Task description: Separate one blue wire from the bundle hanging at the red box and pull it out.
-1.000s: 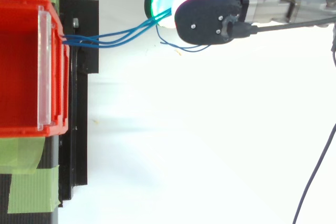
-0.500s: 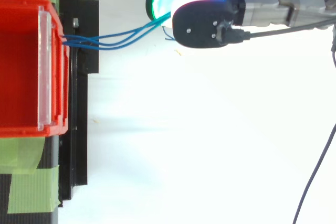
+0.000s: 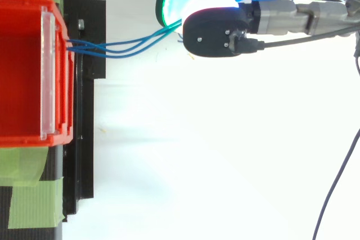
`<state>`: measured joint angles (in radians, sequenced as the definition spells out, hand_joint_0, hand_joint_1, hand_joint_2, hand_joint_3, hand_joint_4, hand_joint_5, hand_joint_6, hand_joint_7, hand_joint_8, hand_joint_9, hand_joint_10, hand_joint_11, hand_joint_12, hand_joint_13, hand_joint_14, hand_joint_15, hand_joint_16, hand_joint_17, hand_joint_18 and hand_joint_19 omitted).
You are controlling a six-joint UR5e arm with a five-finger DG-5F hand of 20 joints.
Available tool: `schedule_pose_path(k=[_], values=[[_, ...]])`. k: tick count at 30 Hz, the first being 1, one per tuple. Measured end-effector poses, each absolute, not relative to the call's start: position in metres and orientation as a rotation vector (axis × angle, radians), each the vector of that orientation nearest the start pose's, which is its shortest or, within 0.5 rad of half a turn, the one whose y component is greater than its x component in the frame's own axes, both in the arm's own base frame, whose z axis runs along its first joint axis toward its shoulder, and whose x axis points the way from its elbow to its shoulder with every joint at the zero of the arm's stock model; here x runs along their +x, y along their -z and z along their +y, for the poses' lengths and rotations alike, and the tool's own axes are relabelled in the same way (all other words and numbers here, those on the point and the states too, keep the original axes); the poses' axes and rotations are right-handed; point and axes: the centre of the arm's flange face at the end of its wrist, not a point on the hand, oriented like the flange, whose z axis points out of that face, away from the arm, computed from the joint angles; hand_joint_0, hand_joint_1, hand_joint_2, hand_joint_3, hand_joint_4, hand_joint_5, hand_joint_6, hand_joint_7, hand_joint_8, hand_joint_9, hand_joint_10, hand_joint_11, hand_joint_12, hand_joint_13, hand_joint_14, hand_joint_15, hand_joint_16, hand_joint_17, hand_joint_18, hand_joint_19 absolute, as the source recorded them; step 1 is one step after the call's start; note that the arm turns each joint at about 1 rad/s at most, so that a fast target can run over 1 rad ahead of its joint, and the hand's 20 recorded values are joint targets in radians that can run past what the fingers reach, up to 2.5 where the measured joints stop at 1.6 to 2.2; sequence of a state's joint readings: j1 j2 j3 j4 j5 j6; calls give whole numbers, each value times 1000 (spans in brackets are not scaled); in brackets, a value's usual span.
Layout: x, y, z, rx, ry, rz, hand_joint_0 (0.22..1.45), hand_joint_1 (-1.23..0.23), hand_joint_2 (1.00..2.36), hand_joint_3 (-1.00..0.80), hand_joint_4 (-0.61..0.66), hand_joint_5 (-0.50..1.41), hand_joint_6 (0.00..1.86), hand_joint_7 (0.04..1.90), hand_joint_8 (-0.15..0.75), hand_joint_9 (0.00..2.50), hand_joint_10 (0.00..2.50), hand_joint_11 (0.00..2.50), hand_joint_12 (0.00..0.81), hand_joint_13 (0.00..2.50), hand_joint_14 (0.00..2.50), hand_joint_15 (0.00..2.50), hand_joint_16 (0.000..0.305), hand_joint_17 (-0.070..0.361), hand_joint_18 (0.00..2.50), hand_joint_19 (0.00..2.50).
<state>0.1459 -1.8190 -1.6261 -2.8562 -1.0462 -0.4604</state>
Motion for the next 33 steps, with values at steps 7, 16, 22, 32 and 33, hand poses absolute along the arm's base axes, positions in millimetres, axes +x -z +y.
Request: schedule_pose_path(k=[7, 16, 22, 32, 33], values=[[582, -355, -99, 1093, -557, 1205, 717, -797, 1033, -93, 218, -243, 848, 1030, 335, 971, 14, 1341, 299, 1210, 2500, 544, 45, 101, 829, 863], [582, -355, -98, 1094, -558, 1208, 776, -893, 1013, -374, 201, -243, 852, 999, 319, 942, 14, 1345, 288, 1196, 2500, 556, 40, 90, 791, 847], [582, -355, -97, 1103, -568, 1202, 674, -815, 1011, -392, 211, -238, 843, 1012, 333, 967, 15, 1314, 298, 1206, 2500, 559, 42, 94, 803, 844], [580, -352, -92, 1178, -638, 1181, 614, -740, 1011, -390, 209, -232, 834, 1035, 336, 996, 16, 1308, 298, 1205, 2500, 523, 44, 98, 804, 866], [579, -351, -92, 1186, -643, 1181, 609, -735, 1011, -387, 208, -231, 833, 1031, 340, 997, 17, 1307, 299, 1206, 2500, 529, 44, 98, 804, 865]])
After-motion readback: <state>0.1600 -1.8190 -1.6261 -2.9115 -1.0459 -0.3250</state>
